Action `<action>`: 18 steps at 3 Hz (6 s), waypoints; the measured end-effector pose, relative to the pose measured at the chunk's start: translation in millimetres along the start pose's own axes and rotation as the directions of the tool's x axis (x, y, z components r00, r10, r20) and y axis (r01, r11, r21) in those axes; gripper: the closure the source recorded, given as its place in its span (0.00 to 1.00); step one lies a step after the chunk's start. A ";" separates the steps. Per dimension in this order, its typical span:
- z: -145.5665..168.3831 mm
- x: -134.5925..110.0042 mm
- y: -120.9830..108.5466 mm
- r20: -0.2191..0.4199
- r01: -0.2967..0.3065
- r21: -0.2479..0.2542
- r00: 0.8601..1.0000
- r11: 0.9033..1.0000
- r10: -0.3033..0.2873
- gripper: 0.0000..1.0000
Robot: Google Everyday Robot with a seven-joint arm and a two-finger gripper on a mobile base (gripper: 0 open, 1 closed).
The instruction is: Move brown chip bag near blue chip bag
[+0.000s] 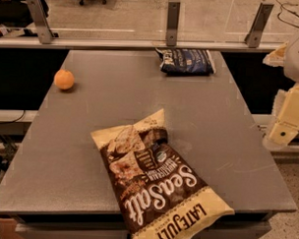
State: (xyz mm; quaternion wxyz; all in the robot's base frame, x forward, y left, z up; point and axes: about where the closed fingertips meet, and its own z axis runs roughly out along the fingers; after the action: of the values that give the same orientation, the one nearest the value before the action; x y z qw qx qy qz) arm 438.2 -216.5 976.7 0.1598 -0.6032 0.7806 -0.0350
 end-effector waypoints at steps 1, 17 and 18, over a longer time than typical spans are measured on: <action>0.0 0.0 0.0 0.000 0.000 0.000 1.000 1.000 0.000 0.00; 91.8 -45.6 -89.8 0.401 -0.397 -0.110 0.821 0.911 0.407 1.00; 98.9 -32.5 -127.0 0.434 -0.445 -0.115 0.782 0.888 0.447 1.00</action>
Offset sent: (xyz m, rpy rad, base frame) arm -0.0027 0.0402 -0.0600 0.1768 0.1113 0.0220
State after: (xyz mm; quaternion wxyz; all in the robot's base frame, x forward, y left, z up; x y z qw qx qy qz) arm 592.4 -206.1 921.2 0.3374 -0.3935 0.8426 0.1462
